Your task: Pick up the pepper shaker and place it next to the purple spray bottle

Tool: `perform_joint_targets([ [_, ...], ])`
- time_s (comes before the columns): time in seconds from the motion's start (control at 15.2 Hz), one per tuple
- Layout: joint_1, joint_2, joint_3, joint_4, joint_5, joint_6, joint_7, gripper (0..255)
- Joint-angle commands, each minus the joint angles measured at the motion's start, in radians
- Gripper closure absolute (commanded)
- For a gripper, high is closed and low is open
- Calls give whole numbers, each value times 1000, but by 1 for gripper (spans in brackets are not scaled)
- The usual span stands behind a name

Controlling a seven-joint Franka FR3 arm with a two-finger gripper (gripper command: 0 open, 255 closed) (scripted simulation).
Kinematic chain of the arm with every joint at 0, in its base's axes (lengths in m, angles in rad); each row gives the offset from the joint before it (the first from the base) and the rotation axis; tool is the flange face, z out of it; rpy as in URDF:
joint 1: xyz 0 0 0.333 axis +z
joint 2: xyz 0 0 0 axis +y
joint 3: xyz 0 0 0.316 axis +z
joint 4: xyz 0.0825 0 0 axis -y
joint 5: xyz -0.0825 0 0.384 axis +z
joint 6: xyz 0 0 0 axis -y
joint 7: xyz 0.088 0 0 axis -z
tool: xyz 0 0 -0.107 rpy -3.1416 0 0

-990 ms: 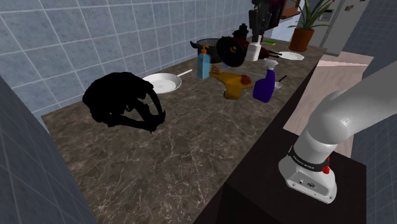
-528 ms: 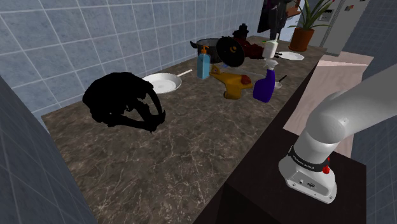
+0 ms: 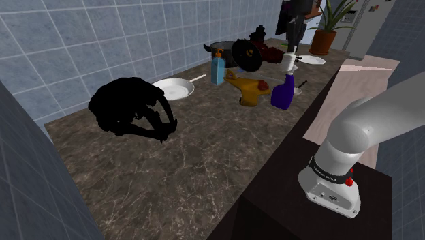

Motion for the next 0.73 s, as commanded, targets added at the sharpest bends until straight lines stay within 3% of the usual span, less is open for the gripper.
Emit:
perform_joint_targets([
  [0.0, -2, -7, -3, -33, -4, 26, -4, 255],
  [0.66, -9, -33, -10, -188, -14, 155, -9, 255],
])
